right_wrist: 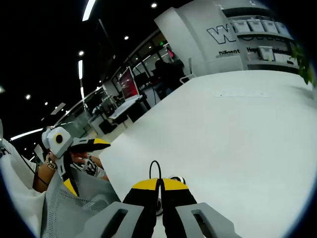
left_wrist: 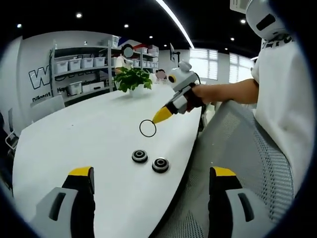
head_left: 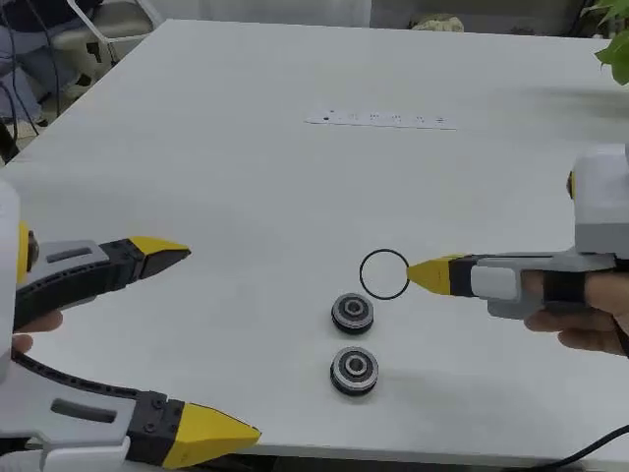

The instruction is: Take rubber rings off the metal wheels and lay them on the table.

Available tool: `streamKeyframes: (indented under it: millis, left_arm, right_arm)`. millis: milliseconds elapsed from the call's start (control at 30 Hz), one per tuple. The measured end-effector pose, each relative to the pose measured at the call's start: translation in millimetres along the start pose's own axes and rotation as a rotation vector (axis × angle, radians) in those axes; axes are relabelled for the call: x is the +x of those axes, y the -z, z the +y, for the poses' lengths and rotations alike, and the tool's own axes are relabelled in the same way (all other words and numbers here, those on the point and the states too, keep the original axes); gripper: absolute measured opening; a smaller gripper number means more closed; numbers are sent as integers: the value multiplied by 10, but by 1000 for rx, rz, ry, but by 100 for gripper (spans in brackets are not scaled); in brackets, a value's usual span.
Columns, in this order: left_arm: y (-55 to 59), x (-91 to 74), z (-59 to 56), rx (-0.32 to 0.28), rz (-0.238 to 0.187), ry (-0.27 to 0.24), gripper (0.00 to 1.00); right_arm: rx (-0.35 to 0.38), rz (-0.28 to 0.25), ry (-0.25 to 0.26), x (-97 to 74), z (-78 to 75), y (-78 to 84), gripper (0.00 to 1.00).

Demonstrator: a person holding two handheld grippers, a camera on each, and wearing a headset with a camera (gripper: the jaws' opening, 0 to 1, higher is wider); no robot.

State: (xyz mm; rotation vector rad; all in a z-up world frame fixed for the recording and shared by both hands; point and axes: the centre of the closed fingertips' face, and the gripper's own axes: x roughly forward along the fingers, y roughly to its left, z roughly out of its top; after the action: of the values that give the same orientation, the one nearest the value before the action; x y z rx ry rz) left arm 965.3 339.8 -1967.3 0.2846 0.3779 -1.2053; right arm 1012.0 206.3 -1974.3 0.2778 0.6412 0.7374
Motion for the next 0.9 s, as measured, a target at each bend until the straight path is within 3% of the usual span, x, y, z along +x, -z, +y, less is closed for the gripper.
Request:
streamKeyframes:
  millis: [133, 300, 400, 667, 900]
  left_arm:
    - [67, 4, 31, 27, 37, -16, 94]
    - [47, 4, 16, 25, 12, -9, 93]
    - [23, 18, -16, 15, -7, 6, 93]
    - [40, 29, -38, -9, -7, 23, 95]
    - [34, 23, -25, -17, -14, 18, 94]
  right_arm:
    - [6, -31, -2, -17, 47, -89, 0]
    - [2, -49, -27, 16, 170, -147, 0]
    - [-14, -44, -50, 52, 257, -155, 0]
    - [-48, -29, -87, 142, 422, -199, 0]
    - [-136, 28, -124, 324, 589, -237, 0]
